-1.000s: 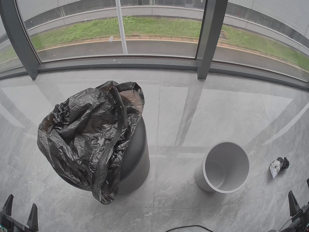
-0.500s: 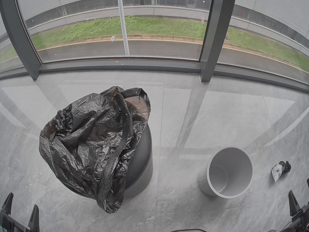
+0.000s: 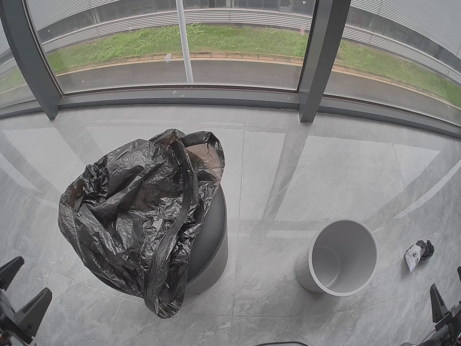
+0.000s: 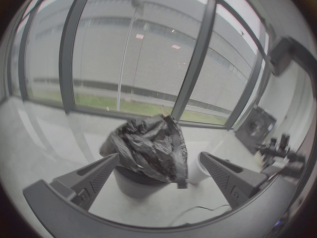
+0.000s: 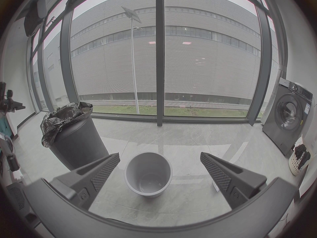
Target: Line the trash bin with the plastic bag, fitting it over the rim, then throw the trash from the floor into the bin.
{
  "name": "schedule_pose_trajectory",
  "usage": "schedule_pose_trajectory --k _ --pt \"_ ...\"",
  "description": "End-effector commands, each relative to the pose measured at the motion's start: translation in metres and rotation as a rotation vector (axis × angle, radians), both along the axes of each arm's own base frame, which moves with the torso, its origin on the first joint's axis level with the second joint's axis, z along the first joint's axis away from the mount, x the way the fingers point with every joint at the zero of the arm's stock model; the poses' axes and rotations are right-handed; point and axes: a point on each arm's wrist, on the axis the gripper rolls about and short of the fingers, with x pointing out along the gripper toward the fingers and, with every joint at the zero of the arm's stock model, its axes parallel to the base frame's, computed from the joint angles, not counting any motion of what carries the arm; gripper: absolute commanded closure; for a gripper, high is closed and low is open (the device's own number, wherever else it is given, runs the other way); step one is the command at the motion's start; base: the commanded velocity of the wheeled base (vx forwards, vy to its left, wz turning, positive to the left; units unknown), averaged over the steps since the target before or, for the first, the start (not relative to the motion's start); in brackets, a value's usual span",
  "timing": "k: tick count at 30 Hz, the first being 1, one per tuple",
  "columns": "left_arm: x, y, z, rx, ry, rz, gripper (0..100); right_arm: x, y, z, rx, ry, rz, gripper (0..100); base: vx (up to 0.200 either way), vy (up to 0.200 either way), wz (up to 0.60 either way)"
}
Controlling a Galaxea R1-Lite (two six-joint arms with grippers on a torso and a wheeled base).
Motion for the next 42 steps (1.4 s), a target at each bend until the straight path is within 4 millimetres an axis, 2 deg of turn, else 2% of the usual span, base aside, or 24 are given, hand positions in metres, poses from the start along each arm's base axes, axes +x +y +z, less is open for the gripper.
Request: schedule_pose_trajectory --k 1,4,5,8,9,13,18,21,25,31,35,39,42 --pt "0.077 -0.013 0.022 -0.281 0.540 -0.155 0 0.003 0.000 -0.005 0.002 0.034 0.003 0 0.000 0.000 0.00" --pt "0.078 -0.017 0.018 -0.315 0.606 -0.182 0 0.003 0.000 -0.005 0.002 0.034 0.000 0 0.000 0.000 0.00" --pt "0.069 -0.024 0.009 -0.361 0.782 -0.236 0 0.003 0.000 -0.004 0.002 0.035 0.000 0 0.000 0.000 0.00" --pt "0.049 -0.025 0.002 -0.380 0.950 -0.302 0 0.004 0.000 -0.004 0.002 0.046 0.000 0 0.000 0.000 0.00" --pt "0.042 -0.025 0.000 -0.367 0.974 -0.359 0 0.004 0.000 -0.004 0.002 0.046 -0.002 0 0.000 0.000 0.00" --pt "0.045 -0.034 -0.001 -0.299 1.023 -0.441 0 0.004 0.000 -0.004 0.002 0.049 -0.002 0 0.000 0.000 0.00" --pt "0.063 -0.049 -0.005 -0.279 1.020 -0.424 0 0.004 0.000 -0.004 0.002 0.055 -0.003 0 0.000 0.000 0.00" --pt "0.068 -0.051 -0.011 -0.258 1.014 -0.388 0 0.005 0.000 -0.004 0.002 0.063 -0.003 0 0.000 0.000 0.00" --pt "0.077 -0.059 -0.020 -0.135 0.991 -0.360 0 0.006 0.000 -0.004 0.002 0.072 -0.005 0 0.000 0.000 0.00" --pt "0.091 -0.072 -0.017 -0.059 0.917 -0.402 0 0.006 0.000 -0.004 0.002 0.077 -0.018 0 0.000 0.000 0.00" --pt "0.106 -0.084 -0.021 0.004 0.862 -0.369 0 0.005 0.001 -0.004 0.002 0.069 -0.029 0 0.000 0.000 0.00" --pt "0.109 -0.088 -0.019 0.022 0.818 -0.369 0 0.005 0.001 -0.004 0.004 0.064 -0.037 0 0.000 0.000 0.00" --pt "0.115 -0.090 -0.023 0.071 0.782 -0.296 0 0.005 0.001 -0.004 0.004 0.066 -0.037 0 0.000 0.000 0.00"
